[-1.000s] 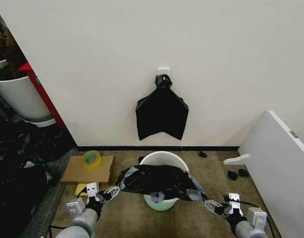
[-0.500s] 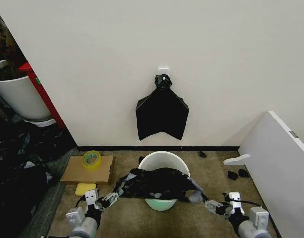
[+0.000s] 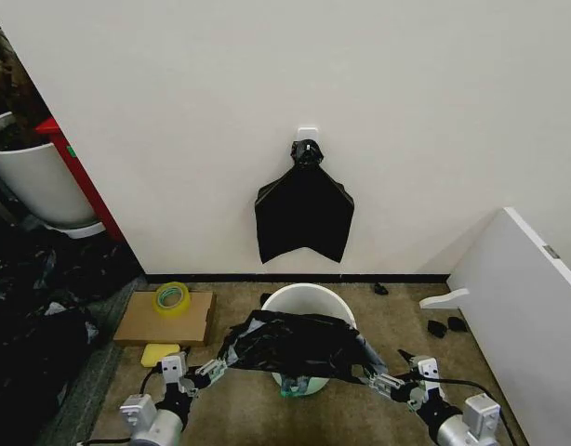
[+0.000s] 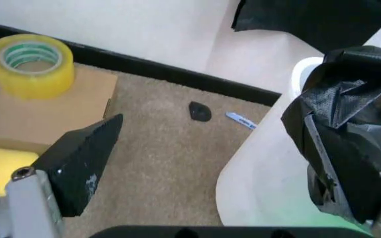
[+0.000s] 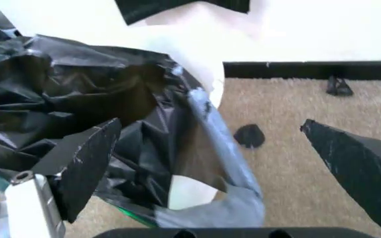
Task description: Place the garbage bag over the trash bin.
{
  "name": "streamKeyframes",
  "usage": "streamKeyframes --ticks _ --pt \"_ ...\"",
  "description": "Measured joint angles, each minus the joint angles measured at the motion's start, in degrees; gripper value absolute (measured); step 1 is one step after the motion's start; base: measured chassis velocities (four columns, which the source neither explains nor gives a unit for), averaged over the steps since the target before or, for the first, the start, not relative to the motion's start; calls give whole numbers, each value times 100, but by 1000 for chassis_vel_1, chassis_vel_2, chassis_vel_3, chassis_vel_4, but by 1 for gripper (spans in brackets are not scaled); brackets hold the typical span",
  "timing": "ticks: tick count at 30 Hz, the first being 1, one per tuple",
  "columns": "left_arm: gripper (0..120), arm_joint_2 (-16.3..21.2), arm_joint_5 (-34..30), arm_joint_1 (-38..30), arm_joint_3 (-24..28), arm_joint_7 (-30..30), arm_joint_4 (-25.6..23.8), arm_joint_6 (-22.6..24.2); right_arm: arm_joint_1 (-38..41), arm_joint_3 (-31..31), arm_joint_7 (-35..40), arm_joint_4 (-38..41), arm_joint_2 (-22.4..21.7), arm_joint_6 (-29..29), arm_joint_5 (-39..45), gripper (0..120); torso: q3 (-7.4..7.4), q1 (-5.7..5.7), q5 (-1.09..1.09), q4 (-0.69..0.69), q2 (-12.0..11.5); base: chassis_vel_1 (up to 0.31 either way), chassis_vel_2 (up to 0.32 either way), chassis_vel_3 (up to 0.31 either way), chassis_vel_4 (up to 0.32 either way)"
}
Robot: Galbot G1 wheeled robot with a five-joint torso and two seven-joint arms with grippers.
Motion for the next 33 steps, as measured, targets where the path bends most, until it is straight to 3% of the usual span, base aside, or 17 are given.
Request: streamKeyframes --ticks 9,13,16,22,33 --pt "100 8 188 -64 -4 432 363 -463 242 -83 -412 210 -31 130 78 100 0 0 0 1 0 0 0 0 0" --pt "100 -46 378 -127 147 556 432 -579 296 -300 -899 253 -82 391 -525 100 0 1 -1 0 0 0 0 0 0" --pt "100 -34 485 -190 300 683 489 -680 433 -798 -1235 -8 -118 934 -1548 100 0 1 1 1 0 0 0 0 0" --pt "100 101 487 -313 445 698 506 -698 515 -1251 -1649 -259 -78 1625 -2667 100 0 1 0 0 0 0 0 0 0" --pt "100 206 332 -387 562 682 400 -583 1328 -2362 -1551 -936 359 1688 -3262 100 0 1 -1 0 0 0 0 0 0"
